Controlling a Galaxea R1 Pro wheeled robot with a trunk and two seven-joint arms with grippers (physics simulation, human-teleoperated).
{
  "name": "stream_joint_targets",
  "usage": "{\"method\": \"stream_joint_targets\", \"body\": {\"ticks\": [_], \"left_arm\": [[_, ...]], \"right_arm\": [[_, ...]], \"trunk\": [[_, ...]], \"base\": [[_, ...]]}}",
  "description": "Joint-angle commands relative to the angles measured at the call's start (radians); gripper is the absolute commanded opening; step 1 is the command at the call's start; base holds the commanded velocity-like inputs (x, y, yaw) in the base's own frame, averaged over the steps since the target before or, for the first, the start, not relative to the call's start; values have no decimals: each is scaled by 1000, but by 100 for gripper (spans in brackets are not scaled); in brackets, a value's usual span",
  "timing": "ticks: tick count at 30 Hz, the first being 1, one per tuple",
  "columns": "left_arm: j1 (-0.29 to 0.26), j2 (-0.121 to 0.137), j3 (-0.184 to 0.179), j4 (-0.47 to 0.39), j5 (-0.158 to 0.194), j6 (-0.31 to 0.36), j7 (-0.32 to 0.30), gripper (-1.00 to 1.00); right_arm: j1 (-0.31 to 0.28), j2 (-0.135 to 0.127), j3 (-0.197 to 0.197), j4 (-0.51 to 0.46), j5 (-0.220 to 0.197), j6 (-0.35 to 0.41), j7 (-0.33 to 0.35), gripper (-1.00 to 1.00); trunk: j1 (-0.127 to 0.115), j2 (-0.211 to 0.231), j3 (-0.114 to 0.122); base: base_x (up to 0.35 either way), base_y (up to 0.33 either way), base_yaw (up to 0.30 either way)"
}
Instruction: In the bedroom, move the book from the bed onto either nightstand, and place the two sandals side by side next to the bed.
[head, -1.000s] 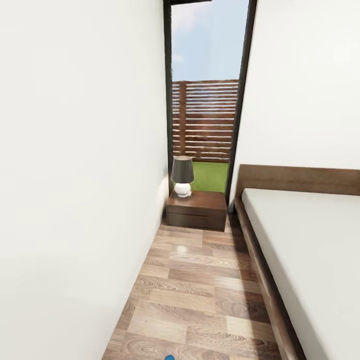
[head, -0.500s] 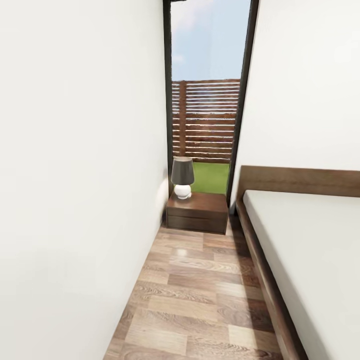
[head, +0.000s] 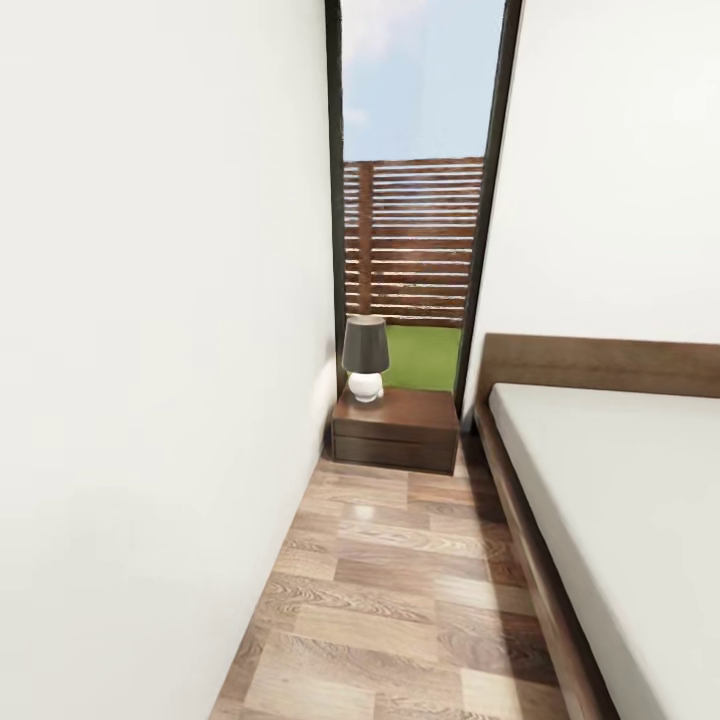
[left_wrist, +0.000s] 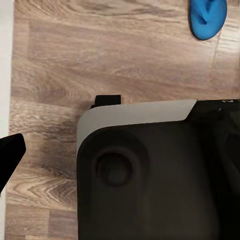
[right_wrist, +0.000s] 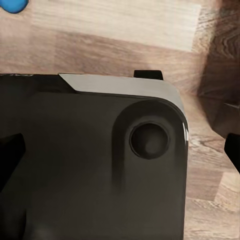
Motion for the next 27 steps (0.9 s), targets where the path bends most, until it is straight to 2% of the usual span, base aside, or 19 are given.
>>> {"method": "stream_joint_targets", "body": {"ticks": [1, 9, 27], "left_arm": [[-1, 0, 0, 1, -1, -3, 0, 100], [-1, 0, 0, 1, -1, -3, 0, 100], [-1, 0, 0, 1, -1, -4, 1, 100]], "right_arm": [[0, 0, 1, 0, -1, -2, 0, 100], [0, 0, 1, 1, -1, -2, 0, 100], [0, 1, 1, 1, -1, -3, 0, 100]], "trunk": [[0, 0, -1], [0, 0, -1], [0, 0, -1]], "base": [[153, 0, 0], [164, 0, 0], [86, 0, 0]]}}
